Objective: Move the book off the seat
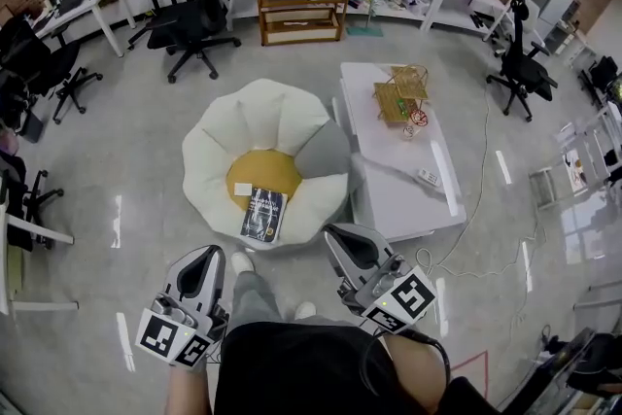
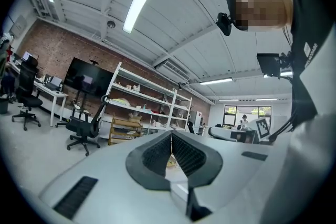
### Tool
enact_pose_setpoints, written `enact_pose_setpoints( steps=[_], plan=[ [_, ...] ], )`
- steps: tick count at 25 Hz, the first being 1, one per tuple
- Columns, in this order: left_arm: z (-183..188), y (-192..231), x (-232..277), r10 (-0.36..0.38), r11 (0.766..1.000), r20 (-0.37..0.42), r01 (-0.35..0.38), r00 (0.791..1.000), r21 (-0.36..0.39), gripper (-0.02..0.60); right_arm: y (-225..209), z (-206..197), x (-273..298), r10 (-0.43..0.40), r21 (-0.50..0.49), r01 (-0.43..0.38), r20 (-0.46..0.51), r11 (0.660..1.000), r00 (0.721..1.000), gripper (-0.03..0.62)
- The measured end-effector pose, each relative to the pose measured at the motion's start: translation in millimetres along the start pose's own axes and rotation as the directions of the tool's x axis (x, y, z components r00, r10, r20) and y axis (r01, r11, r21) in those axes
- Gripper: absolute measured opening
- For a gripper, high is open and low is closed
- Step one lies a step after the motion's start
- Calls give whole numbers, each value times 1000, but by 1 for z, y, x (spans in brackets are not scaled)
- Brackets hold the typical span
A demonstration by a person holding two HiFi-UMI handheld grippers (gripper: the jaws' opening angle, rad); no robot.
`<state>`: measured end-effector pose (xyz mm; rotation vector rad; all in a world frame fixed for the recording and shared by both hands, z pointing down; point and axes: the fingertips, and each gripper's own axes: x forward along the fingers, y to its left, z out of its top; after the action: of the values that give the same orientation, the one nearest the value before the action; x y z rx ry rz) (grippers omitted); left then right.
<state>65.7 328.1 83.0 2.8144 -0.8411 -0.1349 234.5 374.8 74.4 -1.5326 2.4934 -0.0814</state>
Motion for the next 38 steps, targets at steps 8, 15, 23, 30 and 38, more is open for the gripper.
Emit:
enact_pose_setpoints(
  steps=[8, 15, 23, 30, 38],
  plan=[
    [10, 53, 49, -68, 998, -16, 68, 998, -9, 8, -34, -5, 50, -68, -8, 68, -15, 998, 998, 17],
    [21, 116, 87, -100, 995, -33, 100, 994, -19, 8, -60, -14, 110, -108, 6, 108, -23, 994, 994, 17],
    [30, 187, 116, -129, 991, -56, 127, 990, -47, 8, -85, -21, 179, -156, 13, 156, -35, 988, 987, 17],
    [24, 249, 132, -157, 986, -89, 151, 984, -73, 8, -98, -40, 230, -205, 52, 207, -45, 977, 978, 17],
    [5, 299, 148, -176, 981, -141, 162, 974, -108, 8, -118, -71, 261, -265, 106, 276, -106, 955, 958, 18]
  ],
)
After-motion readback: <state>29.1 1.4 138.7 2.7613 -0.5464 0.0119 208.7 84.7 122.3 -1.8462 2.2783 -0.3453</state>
